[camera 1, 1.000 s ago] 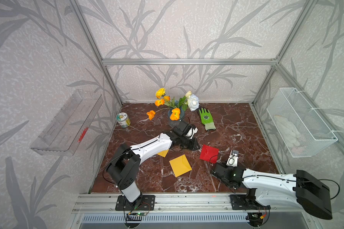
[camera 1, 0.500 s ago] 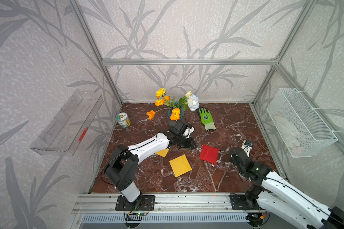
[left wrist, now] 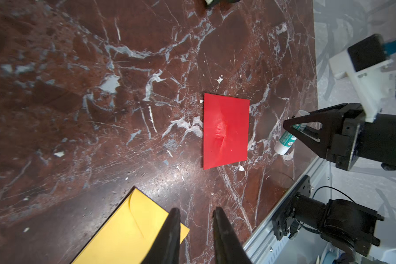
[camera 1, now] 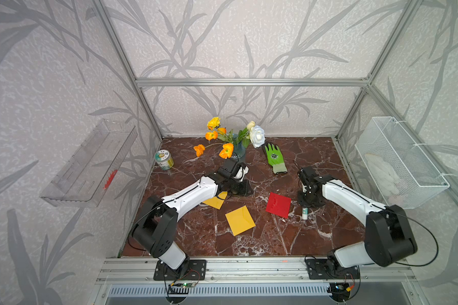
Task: Seal the envelope with a glue stick
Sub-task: Place the glue stick at the center of the board.
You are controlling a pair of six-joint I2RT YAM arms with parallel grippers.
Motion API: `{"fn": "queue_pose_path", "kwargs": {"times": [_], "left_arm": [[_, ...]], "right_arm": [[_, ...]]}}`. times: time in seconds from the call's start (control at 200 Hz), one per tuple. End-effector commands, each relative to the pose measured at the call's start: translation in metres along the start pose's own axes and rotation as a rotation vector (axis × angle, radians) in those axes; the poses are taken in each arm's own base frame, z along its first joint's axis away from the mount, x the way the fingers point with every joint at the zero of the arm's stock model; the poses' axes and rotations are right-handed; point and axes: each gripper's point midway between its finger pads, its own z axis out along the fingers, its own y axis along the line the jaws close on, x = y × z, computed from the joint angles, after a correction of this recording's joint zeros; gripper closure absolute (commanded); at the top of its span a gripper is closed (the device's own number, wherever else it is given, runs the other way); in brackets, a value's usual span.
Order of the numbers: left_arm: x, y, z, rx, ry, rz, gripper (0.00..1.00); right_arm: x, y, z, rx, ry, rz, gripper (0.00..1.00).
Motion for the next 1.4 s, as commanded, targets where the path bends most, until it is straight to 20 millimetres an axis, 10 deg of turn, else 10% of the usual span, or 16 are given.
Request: {"fn": "queue_pose_path", "kwargs": {"times": [0.0, 0.215, 0.465, 0.865, 1.11, 1.395], "left_arm": [[0.006, 0.021, -0.013, -0.085, -0.019, 0.005, 0.73], [0.010, 0.032, -0.015, -0.087, -0.030, -0.026, 0.73], [0.021, 0.030, -0.019, -0.062, -0.010, -0.020, 0.54], [0.040, 0.025, -0.070, -0.053, -0.148, 0.042, 0.21], [0.018, 0.086, -0.123, -0.383, -0.434, -0.058, 0.03], [-0.030, 0.176, -0.205, -0.837, -0.758, -0.186, 0.00]], "right_arm": [[0.004, 0.004, 0.001, 0.012, 0.052, -0.061, 1.00], [0.005, 0.014, 0.030, 0.010, 0.122, -0.058, 1.00], [0.008, 0.015, 0.040, 0.026, 0.169, -0.069, 0.56], [-0.026, 0.019, -0.023, -0.062, -0.124, -0.078, 0.37], [-0.069, -0.004, -0.081, -0.027, -0.545, -0.031, 0.00], [-0.091, -0.065, -0.114, 0.152, -0.999, 0.146, 0.01]]}}
